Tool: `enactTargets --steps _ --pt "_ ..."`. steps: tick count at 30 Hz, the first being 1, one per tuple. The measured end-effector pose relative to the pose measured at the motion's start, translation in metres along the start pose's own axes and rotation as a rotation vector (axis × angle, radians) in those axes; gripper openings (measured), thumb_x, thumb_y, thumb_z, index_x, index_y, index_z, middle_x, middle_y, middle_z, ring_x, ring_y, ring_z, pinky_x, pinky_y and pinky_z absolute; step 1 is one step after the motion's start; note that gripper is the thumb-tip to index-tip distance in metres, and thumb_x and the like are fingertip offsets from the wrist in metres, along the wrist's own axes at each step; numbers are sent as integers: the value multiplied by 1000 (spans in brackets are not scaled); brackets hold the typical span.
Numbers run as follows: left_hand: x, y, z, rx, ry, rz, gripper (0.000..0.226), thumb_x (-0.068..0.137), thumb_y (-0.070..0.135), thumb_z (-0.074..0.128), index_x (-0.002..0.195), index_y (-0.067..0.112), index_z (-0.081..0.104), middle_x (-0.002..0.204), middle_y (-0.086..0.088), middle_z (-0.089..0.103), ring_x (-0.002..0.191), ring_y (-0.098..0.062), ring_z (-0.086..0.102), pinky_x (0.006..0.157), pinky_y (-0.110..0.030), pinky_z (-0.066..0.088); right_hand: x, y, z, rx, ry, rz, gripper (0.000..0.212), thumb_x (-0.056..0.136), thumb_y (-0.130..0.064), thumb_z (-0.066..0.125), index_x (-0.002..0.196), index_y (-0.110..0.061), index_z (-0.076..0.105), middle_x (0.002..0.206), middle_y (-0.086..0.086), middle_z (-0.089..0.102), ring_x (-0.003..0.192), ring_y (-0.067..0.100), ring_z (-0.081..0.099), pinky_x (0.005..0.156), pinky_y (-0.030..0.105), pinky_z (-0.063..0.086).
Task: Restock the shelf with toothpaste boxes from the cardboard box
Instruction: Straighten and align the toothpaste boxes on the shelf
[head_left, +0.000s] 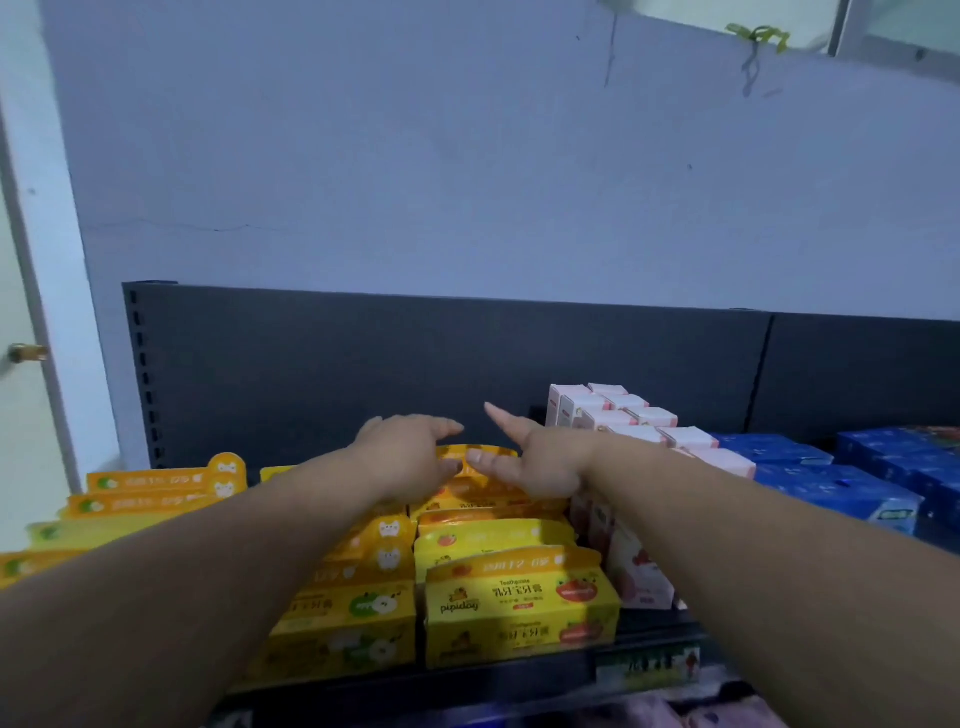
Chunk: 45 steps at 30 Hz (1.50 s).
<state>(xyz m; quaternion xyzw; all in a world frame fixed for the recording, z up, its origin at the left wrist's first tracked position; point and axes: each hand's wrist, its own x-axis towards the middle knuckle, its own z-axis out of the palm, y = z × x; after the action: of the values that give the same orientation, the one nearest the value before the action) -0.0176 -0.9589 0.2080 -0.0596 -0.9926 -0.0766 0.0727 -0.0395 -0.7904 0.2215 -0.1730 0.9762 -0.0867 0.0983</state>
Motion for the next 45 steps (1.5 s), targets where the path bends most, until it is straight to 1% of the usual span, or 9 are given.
enactTargets --steps 9,14,19,25,29,32,34,37,45 --pt "-73 33 8 -277 136 -38 59 92 50 51 146 33 33 151 10 36 136 -13 36 114 -35 27 -47 14 15 264 106 -179 82 90 -67 41 152 -42 -6 164 -1 5 148 22 18 119 39 21" --pt "-104 53 43 -3 94 -38 72 88 67 38 149 35 18 158 9 17 145 -9 14 119 -43 -1 -76 23 52 391 209 -268 78 92 -60 44 155 -34 5 162 -2 13 148 14 17 118 29 20" --pt "-121 59 72 118 136 -88 85 79 78 10 151 35 2 160 8 11 146 -10 10 117 -47 -5 -94 36 94 368 248 -264 78 92 -60 46 154 -39 3 163 -8 -3 149 12 -2 121 36 10" --pt "-121 68 84 131 234 -123 74 95 57 32 152 28 -3 161 3 5 147 -13 6 117 -42 -5 -95 39 108 399 319 -287 77 93 -56 49 153 -37 4 162 -11 -6 149 14 -8 121 38 6" --pt "-117 63 91 120 274 -106 74 90 61 31 153 27 11 159 1 15 146 -15 16 116 -41 -3 -93 40 111 447 348 -292 79 91 -56 54 153 -38 7 162 -13 -6 149 13 -3 121 39 12" --pt "-119 58 94 188 304 -86 74 81 66 31 140 22 46 143 -2 49 130 -18 49 109 -50 25 -92 41 110 564 366 -231 82 89 -55 58 153 -37 10 160 -16 -6 147 13 8 118 37 21" --pt "-119 54 96 229 339 -79 67 76 63 51 126 20 59 128 -3 62 115 -20 62 98 -50 37 -90 40 107 622 377 -203 83 87 -57 58 152 -35 10 160 -15 4 143 13 20 114 36 29" --pt "-120 53 98 236 337 -71 77 64 57 76 129 20 57 129 -3 61 117 -21 60 98 -49 33 -85 38 106 662 391 -147 83 87 -59 57 152 -31 13 155 -10 21 135 14 33 109 38 38" --pt "-121 50 103 79 274 -66 89 77 74 15 151 25 19 157 0 23 144 -19 23 113 -43 10 -84 37 106 644 398 -106 79 89 -53 58 152 -29 16 148 -9 34 130 14 39 105 35 40"
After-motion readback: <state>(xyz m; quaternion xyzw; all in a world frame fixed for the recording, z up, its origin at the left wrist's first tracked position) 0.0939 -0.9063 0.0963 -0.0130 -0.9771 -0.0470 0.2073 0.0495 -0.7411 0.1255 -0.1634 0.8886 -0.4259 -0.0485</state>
